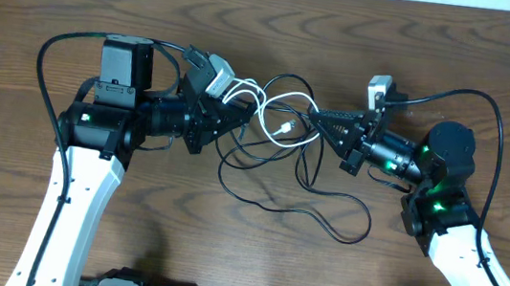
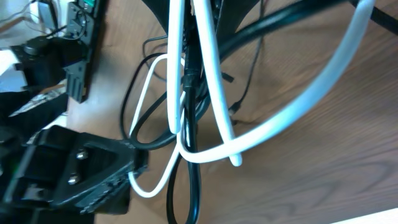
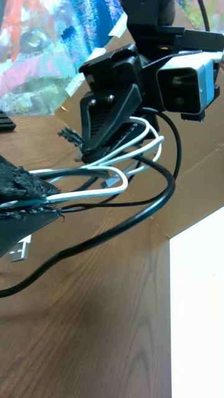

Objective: Untangle cables

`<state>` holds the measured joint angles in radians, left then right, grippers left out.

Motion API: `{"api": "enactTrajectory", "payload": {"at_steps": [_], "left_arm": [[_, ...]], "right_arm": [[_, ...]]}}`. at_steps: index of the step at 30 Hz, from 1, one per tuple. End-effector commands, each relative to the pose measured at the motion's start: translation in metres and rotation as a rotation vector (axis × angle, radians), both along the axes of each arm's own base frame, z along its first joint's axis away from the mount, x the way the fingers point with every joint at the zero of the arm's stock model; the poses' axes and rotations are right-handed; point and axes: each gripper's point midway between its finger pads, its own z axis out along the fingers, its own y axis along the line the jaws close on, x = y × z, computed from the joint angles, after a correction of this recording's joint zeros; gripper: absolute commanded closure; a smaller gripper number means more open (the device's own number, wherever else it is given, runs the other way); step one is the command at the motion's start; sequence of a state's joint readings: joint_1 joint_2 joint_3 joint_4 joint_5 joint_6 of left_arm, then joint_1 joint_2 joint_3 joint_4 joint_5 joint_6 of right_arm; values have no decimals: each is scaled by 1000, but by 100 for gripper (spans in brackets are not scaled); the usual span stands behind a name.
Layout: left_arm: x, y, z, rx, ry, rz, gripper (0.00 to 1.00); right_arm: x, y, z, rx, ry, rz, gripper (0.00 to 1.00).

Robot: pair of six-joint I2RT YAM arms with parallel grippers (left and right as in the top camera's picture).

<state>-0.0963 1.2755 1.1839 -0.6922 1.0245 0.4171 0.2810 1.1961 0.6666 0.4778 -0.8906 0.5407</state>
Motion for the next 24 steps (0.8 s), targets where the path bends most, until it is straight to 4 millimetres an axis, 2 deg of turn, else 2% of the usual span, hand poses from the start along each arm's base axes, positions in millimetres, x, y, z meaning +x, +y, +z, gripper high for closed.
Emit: {"api": "enactTrajectory", "payload": {"at_steps": [1, 3, 6, 11, 15, 18, 21, 24], "left_arm": [[10, 11, -13, 91, -9, 69, 92], [22, 28, -27, 188, 21, 188, 92], [33, 47, -39, 266, 65, 323, 92], [34, 48, -39, 259, 92, 349, 92], [37, 58, -46, 312, 94, 395, 91], [36, 71, -55, 383, 114, 445, 77], [33, 87, -65, 469, 138, 502, 69], [31, 94, -69, 505, 150, 523, 65]], "right_arm": [[-2, 2, 4, 5, -6, 8, 99], [0, -2, 3, 4, -2, -1, 99], [0, -5, 5, 21, 20, 8, 99], [-1, -9, 14, 60, 36, 19, 99], [3, -14, 15, 75, 64, 3, 99], [7, -20, 14, 82, 86, -18, 99], [13, -31, 14, 92, 108, -49, 99], [18, -43, 14, 108, 139, -73, 99]]}}
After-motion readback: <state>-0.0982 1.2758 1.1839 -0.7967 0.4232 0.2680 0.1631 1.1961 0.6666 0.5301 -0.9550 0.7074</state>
